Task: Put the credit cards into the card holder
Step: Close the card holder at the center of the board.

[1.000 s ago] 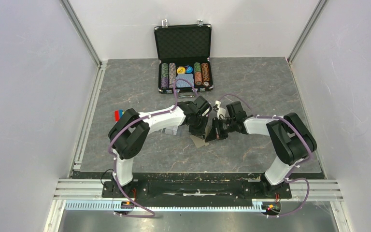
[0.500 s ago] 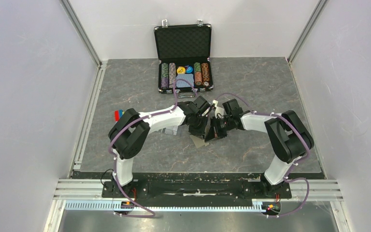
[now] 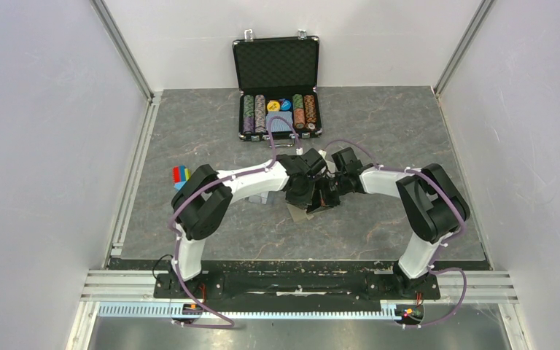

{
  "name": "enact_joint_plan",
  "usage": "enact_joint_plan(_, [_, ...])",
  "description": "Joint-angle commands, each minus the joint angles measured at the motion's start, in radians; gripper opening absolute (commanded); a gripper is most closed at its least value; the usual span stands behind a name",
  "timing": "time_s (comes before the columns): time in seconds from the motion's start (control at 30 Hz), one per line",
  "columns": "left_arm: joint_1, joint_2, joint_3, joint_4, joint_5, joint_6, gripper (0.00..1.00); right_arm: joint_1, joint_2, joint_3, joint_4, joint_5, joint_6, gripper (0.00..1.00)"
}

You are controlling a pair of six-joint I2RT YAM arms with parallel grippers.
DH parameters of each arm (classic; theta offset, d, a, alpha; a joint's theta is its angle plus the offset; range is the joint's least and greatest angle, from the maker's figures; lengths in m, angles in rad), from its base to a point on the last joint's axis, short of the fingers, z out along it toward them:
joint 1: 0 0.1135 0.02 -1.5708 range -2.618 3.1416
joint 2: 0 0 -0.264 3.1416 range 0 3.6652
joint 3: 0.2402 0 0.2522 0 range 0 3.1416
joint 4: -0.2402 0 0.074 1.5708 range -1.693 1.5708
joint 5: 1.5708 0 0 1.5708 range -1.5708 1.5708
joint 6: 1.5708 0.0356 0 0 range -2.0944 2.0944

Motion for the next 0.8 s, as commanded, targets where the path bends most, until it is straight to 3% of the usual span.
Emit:
enact_joint_plan(0.0, [-0.002, 0.157, -0.091, -0.111, -0.287, -0.013, 0.02, 0.045, 0.120, -0.056, -0.023, 0.280, -0.047, 0.00])
enact_joint_plan(0.27, [-0.006, 0.065, -0.079, -0.038, -0.179, 0.016, 0.03, 0.046, 0.074, -0.049, -0.010, 0.207, -0.069, 0.00])
enact_joint_plan(0.47, [0.007, -0.079, -0.058, 0.003, -0.090, 0.021, 0.28, 0.045, -0.040, -0.021, -0.005, 0.175, -0.070, 0.00])
enact_joint_plan(0.53, [0.024, -0.142, -0.072, 0.053, -0.031, 0.023, 0.31, 0.041, -0.086, -0.008, -0.006, 0.178, -0.068, 0.00])
enact_joint_plan(0.7, [0.090, -0.316, -0.145, 0.212, 0.112, -0.014, 0.50, 0.014, -0.213, 0.005, -0.008, 0.207, -0.072, 0.17])
enact_joint_plan(0.77, [0.123, -0.388, -0.190, 0.296, 0.173, -0.030, 0.57, -0.008, -0.267, -0.004, -0.008, 0.229, -0.075, 0.28])
